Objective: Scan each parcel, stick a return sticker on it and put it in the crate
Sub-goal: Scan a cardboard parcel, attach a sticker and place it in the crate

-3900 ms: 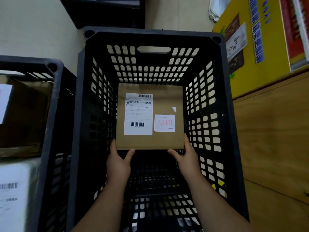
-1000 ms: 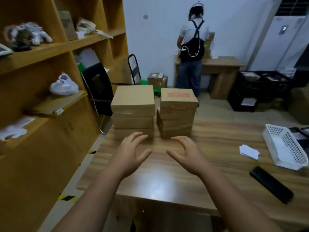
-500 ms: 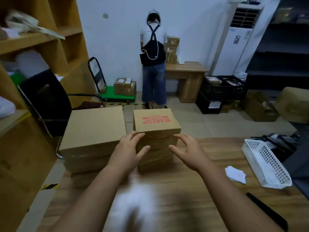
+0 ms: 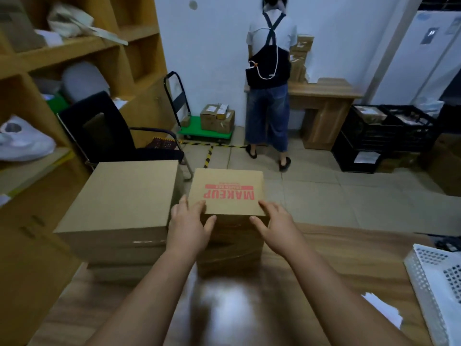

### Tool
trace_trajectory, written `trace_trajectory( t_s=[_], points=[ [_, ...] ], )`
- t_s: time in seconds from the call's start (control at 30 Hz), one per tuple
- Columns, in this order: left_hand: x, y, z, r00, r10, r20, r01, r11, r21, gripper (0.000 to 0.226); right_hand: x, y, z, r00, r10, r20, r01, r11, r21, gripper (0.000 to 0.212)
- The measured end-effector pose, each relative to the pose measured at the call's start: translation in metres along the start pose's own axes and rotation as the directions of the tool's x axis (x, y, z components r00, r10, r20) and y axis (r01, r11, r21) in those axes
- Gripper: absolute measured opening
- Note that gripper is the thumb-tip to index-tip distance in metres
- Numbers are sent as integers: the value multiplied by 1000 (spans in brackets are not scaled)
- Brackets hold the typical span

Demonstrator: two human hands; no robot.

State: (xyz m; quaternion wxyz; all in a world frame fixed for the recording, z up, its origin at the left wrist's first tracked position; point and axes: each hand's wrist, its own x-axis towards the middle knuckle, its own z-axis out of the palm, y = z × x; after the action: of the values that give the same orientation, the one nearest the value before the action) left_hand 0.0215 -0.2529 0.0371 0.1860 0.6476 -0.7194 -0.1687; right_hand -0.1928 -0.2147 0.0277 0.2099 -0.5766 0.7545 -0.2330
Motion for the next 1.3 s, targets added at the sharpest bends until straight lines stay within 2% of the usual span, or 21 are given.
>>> trace_trajectory(
  t_s=[0.1,0.2,0.3,0.43,0.6,0.8,0.97,1.17,1.23,1.3],
  points=[
    [-3,1,8,994,-108,-6,107,991,-75,55,3,8,6,999,-37,-3,37,998,56,57],
    [-15,6,11,993,-118,-20,115,985,-126,52,-7,14,2,999,-45,-30,48,992,120,55],
    [-38,11,12,994,-71,-83,60,991,-118,49,-31,27,-7,997,-57,-59,68,978,198,54],
    [-70,14,13,991,45,-128,-72,975,-211,50,-79,44,-25,988,-19,-156,62,959,275,56],
    [-122,6,20,995,42,-91,-77,902,-425,75,-153,60,-21,971,39,-234,25,964,264,67],
    [-195,-20,51,998,60,30,-35,843,-538,59,-236,86,15,978,80,-191,-38,976,216,68],
    [-233,-47,84,982,-16,190,124,810,-573,56,-274,111,41,979,114,-171,-84,982,172,63],
    [-242,-65,97,924,-58,378,293,742,-603,64,-279,130,63,982,186,33,-189,962,196,67],
    [-242,-62,97,933,-40,358,271,730,-628,64,-274,134,66,980,188,58,-196,958,211,67],
    [-241,-52,94,967,-11,254,170,772,-613,66,-269,140,62,974,215,74,-227,944,240,64]
  ],
)
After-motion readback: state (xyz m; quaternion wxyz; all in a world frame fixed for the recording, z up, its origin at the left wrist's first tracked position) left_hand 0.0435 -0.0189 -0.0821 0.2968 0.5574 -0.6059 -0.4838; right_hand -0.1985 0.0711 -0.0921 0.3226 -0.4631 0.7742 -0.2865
